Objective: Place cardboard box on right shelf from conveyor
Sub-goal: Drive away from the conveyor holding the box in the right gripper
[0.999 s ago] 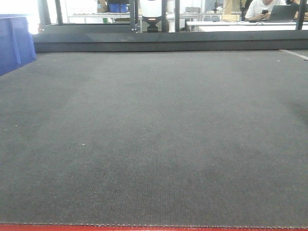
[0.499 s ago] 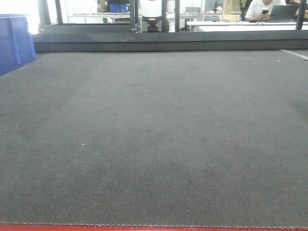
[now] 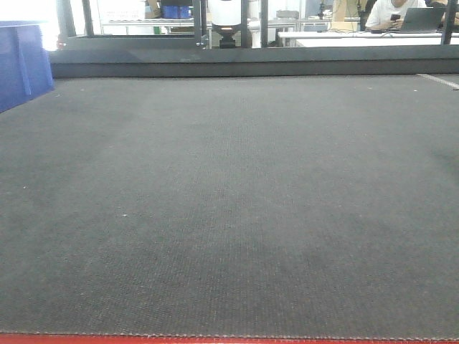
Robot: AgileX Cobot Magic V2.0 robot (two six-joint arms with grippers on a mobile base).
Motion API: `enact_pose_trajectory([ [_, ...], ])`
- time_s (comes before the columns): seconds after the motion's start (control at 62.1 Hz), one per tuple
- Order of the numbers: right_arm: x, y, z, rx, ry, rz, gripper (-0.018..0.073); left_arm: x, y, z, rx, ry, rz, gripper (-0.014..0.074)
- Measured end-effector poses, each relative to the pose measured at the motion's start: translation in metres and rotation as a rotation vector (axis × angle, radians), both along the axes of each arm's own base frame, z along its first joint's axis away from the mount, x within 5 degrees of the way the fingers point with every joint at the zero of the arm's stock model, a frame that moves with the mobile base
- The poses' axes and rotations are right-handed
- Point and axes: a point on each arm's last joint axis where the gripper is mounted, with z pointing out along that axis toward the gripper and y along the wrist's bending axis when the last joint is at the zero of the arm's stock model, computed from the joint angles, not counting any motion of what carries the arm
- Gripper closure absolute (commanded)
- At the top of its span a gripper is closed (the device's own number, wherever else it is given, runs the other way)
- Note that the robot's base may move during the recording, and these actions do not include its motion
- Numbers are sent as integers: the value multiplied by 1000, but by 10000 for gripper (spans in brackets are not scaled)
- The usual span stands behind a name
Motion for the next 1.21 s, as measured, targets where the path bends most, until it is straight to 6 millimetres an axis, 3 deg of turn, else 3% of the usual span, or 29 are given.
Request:
enact_pose_trajectory([
  [1.208,0,0,0,-2,0,0,335,0,0,0,0,0,-1,715],
])
